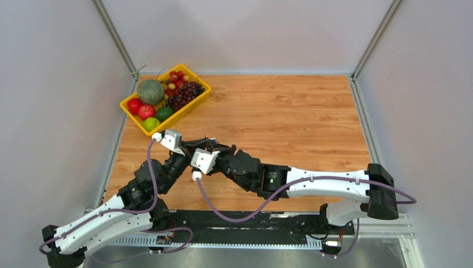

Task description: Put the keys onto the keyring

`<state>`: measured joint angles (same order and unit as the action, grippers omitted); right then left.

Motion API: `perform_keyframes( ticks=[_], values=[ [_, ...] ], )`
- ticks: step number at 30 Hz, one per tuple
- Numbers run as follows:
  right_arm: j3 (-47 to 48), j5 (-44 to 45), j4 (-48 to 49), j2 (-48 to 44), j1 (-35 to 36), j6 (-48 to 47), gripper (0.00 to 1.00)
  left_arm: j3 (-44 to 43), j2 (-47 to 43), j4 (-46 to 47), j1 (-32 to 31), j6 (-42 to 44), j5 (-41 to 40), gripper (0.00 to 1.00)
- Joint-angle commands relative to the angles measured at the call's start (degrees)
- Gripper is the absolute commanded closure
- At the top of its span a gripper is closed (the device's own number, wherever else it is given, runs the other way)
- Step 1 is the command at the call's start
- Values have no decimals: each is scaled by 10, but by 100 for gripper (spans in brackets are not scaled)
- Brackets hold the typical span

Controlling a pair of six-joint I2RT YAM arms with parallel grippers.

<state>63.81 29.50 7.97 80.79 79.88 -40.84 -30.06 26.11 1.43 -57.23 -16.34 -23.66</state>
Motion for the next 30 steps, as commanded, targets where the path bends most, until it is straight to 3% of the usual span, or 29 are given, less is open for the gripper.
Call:
perform_keyframes(
  ticks=[1,15,30],
  values=[
    [32,-13,46,9,5,-12,100,-18,6,23,-3,-3,30,100],
    [28,18,50,-6,1,-42,100,-16,2,24,-3,3,43,100],
    [19,15,27,-40,-6,-27,100,-9,-5,51,-3,25,120,100]
  ],
)
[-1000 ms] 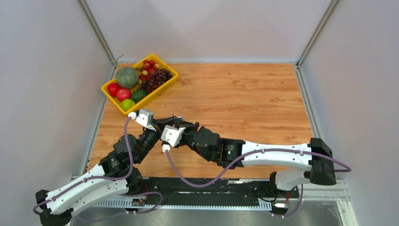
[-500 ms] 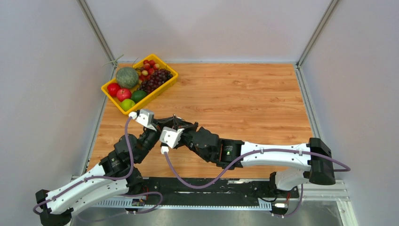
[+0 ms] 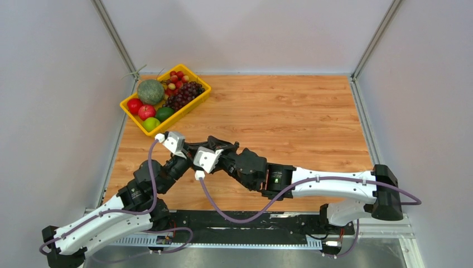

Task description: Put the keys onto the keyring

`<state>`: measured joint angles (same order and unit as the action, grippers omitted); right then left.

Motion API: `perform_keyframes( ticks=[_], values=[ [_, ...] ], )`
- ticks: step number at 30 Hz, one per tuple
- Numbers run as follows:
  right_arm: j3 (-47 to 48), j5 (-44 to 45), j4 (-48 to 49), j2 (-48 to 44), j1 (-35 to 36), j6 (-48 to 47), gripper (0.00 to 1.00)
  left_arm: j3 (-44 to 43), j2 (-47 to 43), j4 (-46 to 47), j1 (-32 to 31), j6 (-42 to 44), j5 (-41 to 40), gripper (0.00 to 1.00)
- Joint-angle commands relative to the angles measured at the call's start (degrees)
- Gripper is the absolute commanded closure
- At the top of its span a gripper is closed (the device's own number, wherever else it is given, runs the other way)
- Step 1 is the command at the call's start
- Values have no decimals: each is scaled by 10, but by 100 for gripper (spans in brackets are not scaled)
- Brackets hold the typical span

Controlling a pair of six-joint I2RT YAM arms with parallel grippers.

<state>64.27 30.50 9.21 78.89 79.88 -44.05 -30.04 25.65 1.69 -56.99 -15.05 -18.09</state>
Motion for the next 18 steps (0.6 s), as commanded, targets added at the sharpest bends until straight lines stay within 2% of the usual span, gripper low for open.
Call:
perform_keyframes(
  ticks=[1,16,18],
  values=[
    [16,4,10,-22,-6,7,100,-8,-1,51,-6,13,70,100],
    [5,24,-21,-46,-18,37,100,-2,-11,64,-5,17,100,100],
    [4,35,-23,-51,-21,46,97,1,-16,68,-5,17,105,100]
  ],
)
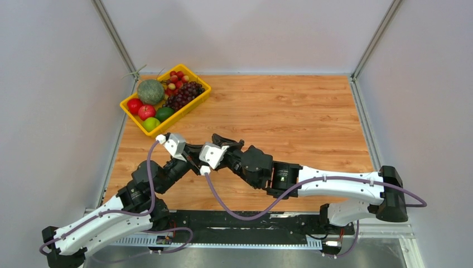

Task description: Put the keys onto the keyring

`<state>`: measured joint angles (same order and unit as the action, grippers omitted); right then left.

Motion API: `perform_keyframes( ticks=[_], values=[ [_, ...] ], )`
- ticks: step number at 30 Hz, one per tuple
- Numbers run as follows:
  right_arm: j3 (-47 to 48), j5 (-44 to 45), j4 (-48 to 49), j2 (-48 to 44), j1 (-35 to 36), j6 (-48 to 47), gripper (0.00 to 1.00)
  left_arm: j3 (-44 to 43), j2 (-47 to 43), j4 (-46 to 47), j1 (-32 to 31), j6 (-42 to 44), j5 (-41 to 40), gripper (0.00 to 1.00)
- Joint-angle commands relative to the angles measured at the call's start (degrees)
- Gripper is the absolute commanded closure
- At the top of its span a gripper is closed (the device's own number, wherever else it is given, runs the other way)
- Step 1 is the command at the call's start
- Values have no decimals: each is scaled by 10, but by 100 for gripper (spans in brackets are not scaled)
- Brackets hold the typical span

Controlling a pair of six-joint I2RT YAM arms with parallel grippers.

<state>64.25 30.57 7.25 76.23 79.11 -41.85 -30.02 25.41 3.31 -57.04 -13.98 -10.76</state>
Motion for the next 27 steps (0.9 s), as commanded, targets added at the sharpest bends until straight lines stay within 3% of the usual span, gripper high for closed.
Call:
perform_keyframes(
  ticks=[1,15,23,27],
  values=[
    [4,39,-5,-28,-15,29,96,3,-16,56,-4,6,35,100],
    [22,89,-34,-80,-18,68,64,11,-24,75,-5,5,66,100],
    [28,91,-49,-84,-18,92,54,16,-30,86,-4,4,86,100],
    [49,31,-79,-89,-18,115,51,16,-28,93,-4,6,110,100]
  ],
)
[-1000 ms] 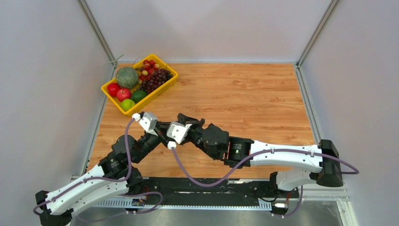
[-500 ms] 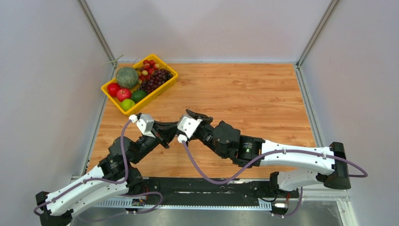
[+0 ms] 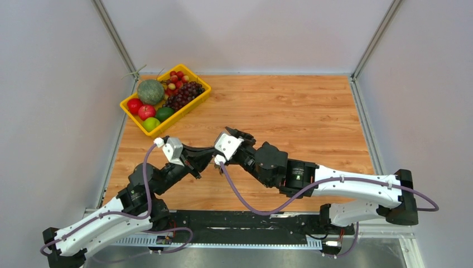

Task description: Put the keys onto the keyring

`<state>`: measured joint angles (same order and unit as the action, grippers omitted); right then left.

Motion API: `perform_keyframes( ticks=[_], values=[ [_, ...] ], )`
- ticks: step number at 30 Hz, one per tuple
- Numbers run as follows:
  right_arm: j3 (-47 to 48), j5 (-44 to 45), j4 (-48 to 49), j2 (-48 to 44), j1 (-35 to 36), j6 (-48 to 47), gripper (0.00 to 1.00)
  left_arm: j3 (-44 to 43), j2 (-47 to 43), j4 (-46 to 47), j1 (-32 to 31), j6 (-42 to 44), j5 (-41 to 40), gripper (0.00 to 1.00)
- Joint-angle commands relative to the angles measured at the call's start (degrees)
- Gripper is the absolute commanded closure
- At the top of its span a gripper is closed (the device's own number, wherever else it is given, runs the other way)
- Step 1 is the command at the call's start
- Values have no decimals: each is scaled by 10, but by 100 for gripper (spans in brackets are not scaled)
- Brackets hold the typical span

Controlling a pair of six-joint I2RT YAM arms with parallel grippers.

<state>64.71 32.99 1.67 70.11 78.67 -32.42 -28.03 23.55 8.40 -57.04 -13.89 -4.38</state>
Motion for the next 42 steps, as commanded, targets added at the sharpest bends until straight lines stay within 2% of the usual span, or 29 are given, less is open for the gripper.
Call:
perform_keyframes(
  ticks=[1,7,11,14,23,34,42],
  values=[
    [52,-10,-41,-29,-14,24,52,-5,-7,42,-4,5,51,100],
    [140,-92,-203,-11,-15,67,55,-8,1,41,-5,5,63,100],
    [206,-169,-317,8,-24,101,54,-6,-2,45,-5,5,74,100],
    [244,-205,-368,20,-32,123,55,-3,-8,49,-5,4,77,100],
    [236,-226,-414,2,-37,183,50,2,-19,53,-4,3,64,100],
    [112,-269,-399,-104,-38,201,47,4,-26,59,-4,4,77,100],
    [56,-288,-370,-131,-38,188,37,4,-29,68,-5,-1,118,100]
  ],
)
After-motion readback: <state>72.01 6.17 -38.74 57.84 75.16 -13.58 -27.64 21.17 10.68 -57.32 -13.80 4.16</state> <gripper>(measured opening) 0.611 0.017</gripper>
